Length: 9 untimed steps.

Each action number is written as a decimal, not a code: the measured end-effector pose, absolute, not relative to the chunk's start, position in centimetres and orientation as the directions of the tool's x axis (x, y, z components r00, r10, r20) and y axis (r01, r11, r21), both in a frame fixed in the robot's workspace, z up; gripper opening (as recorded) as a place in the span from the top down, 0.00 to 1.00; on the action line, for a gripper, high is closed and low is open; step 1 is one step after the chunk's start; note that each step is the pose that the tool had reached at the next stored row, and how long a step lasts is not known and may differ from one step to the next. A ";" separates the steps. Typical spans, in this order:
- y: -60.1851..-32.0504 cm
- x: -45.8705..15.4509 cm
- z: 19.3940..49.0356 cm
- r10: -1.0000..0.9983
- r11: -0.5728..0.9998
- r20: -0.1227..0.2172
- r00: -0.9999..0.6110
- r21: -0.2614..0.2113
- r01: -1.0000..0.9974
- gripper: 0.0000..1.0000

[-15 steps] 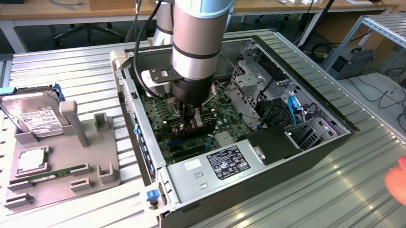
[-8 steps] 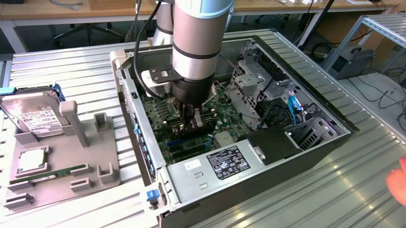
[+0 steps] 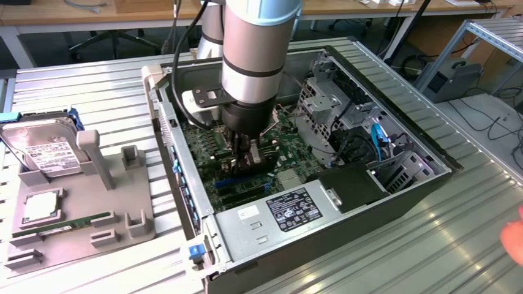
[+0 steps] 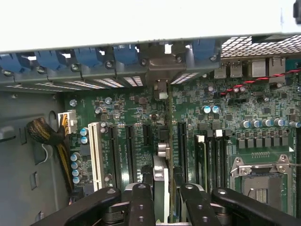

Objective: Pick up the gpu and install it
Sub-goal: 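Insert the gpu into the slot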

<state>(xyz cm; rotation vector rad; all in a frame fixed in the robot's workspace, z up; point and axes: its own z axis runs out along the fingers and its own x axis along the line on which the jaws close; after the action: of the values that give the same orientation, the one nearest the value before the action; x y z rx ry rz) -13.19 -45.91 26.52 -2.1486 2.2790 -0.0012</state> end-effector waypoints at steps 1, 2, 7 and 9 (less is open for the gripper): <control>-45.9 -13.2 26.5 -0.998 0.059 -0.007 -0.059 -0.007 -0.998 0.73; -45.9 -13.2 26.5 -0.998 0.059 -0.008 -0.059 -0.007 -0.998 0.73; -45.9 -13.2 26.5 -0.998 0.059 -0.008 -0.059 -0.007 -0.998 0.73; -45.9 -13.2 26.5 -0.998 0.059 -0.007 -0.059 -0.003 -0.998 0.73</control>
<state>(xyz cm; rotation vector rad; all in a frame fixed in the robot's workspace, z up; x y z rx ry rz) -13.18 -45.92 26.51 -2.1502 2.2805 0.0047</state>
